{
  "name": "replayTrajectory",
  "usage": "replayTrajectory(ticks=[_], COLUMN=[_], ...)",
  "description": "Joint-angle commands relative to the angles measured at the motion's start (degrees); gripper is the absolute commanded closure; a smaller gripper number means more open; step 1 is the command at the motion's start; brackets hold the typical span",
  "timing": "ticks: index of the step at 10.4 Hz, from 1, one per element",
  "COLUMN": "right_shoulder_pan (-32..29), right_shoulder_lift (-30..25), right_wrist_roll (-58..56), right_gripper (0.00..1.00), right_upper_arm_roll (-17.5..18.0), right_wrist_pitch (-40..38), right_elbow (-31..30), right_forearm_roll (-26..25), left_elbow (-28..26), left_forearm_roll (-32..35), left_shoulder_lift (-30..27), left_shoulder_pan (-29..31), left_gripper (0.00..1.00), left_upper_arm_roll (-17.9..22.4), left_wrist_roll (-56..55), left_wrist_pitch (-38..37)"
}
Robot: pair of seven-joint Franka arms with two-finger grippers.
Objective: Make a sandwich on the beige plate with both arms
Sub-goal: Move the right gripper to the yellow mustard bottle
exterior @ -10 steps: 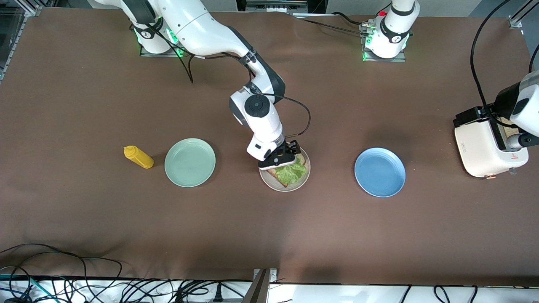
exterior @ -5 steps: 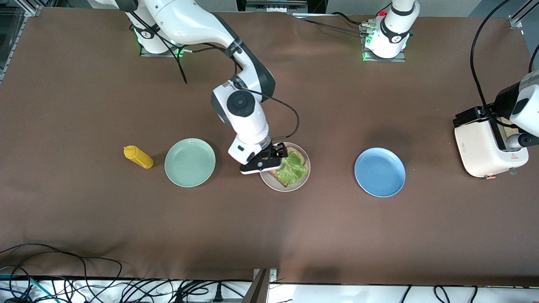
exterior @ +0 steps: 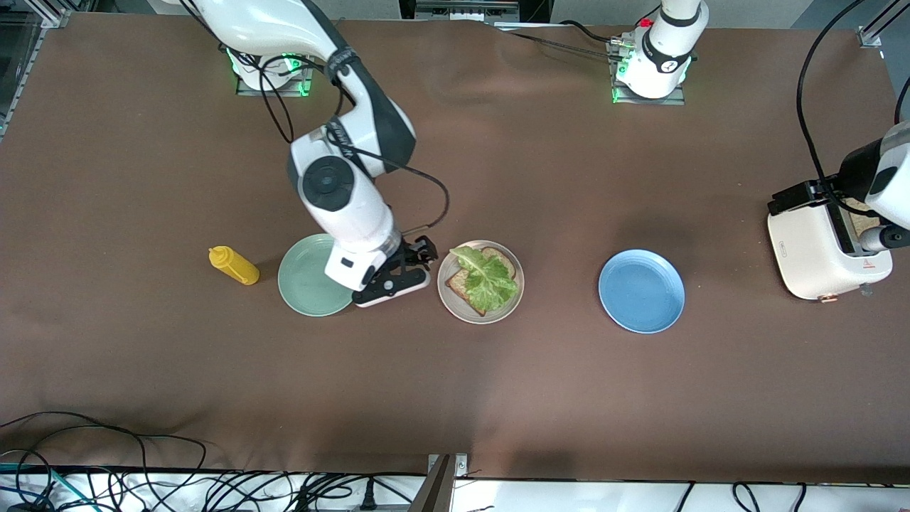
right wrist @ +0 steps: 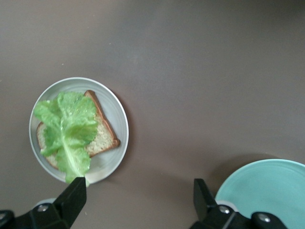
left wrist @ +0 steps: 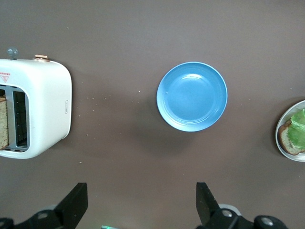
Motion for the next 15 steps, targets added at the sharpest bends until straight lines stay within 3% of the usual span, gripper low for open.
replayTrajectory(ticks=[1,5,10,13,15], right_shoulder_pan=[-4.49,-12.3,-27.15,-36.12,-40.7], right_shoulder_lift=[-8.2,-17.43,-23.5,-22.9,-20.89], right_wrist_roll=[-13.6,-34.43,-66.67,-86.63,-99.81], right_gripper=[0.0,0.0,0.0,0.0,0.0], right_upper_arm_roll=[1.25,1.43,1.43,1.08,0.03], right_wrist_pitch=[0.15,-4.5,-11.62,-17.06,-19.44], right_elbow=[-10.56,-19.88,-26.92,-26.85,-26.76], right_forearm_roll=[2.76,2.94,5.22,7.58,11.62], left_elbow=[0.15,0.15,0.23,0.32,0.32], left_forearm_roll=[2.46,4.67,4.85,5.02,11.15], left_shoulder_lift=[1.86,4.33,3.98,4.07,4.07], left_shoulder_pan=[1.92,4.91,11.57,16.24,17.31], left_gripper=[0.0,0.0,0.0,0.0,0.0], left_upper_arm_roll=[0.3,0.3,0.3,0.56,0.47], left_wrist_roll=[1.0,1.44,9.33,12.25,16.01], left_wrist_pitch=[0.2,0.29,0.2,0.37,0.46])
